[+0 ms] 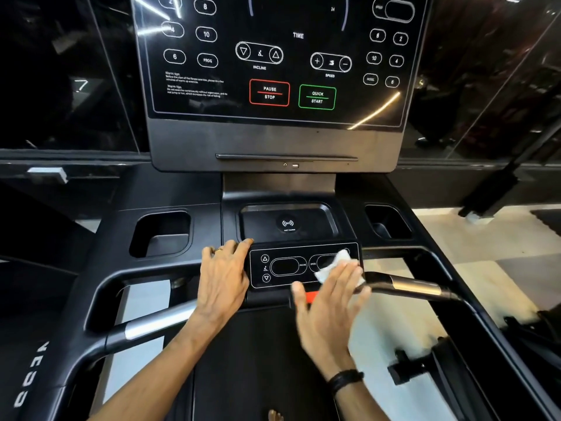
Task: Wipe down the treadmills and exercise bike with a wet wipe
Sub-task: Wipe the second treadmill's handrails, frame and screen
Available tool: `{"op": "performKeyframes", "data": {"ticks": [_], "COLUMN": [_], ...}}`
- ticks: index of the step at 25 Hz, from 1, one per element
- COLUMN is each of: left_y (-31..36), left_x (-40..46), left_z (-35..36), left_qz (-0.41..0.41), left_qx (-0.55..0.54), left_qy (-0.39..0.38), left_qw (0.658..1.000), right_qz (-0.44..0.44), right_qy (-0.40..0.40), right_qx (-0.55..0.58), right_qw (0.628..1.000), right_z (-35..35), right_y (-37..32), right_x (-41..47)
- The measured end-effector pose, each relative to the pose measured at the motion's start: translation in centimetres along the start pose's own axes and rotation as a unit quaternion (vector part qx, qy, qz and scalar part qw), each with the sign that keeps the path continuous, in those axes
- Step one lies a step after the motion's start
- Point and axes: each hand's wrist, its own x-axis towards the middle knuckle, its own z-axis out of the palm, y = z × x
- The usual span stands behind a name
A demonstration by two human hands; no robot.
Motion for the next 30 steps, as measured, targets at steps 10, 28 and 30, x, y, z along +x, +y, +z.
{"op": "performKeyframes", "data": {"ticks": [10, 28, 30], "left_y": [-0.5, -0.2, -0.1], "left_x": [-0.1, 0.0, 0.0], "left_z": [-0.4, -0.3, -0.3], "left_qz": [-0.006, -0.005, -0.011], "left_qx": [-0.03, -0.015, -0.011], "left_qy": [0.0, 0.001, 0.005], "left_qw": [1.0, 1.0, 1.0], "right_qz": [-0.289, 0.216, 0.252], "right_qy": [0.001, -0.079, -0.094], "right_qx": [-0.094, 0.329, 0.367], "right_qw": [0.953, 0.916, 0.89], "right_z": [0.5, -0.6, -1.2], "right_y": [-1.2, -0.7, -2.1], "right_x": [-2.4, 0.3, 0.8]}}
